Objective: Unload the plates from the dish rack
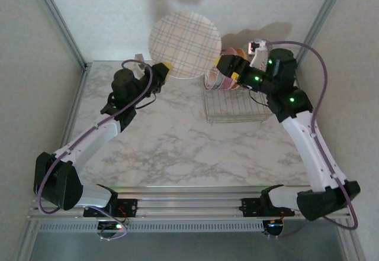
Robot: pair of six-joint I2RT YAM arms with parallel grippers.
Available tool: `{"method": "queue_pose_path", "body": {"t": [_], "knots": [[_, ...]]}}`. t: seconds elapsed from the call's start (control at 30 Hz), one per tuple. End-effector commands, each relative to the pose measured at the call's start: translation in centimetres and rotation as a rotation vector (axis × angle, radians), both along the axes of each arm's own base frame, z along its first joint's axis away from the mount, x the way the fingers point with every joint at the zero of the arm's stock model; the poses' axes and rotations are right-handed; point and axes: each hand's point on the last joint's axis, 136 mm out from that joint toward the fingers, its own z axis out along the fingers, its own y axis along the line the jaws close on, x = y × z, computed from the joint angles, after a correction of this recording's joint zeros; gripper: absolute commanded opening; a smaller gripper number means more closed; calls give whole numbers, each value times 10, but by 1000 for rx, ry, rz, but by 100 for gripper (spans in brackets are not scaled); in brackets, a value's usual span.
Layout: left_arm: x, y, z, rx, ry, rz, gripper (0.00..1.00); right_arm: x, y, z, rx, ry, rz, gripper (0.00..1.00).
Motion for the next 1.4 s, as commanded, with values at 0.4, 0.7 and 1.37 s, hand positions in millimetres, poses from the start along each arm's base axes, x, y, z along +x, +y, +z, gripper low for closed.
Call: {"method": "queue_pose_path", "body": {"t": [0.4, 0.7, 1.37], "knots": [[18, 88, -128, 51, 204, 248, 0, -23, -42, -59, -369, -40, -96, 99], [50, 98, -195, 93, 294, 277, 0, -21, -39, -64, -337, -213, -103, 99], [112, 96, -267, 115, 384, 224, 0, -16, -35, -64, -247, -365, -139, 99]]}}
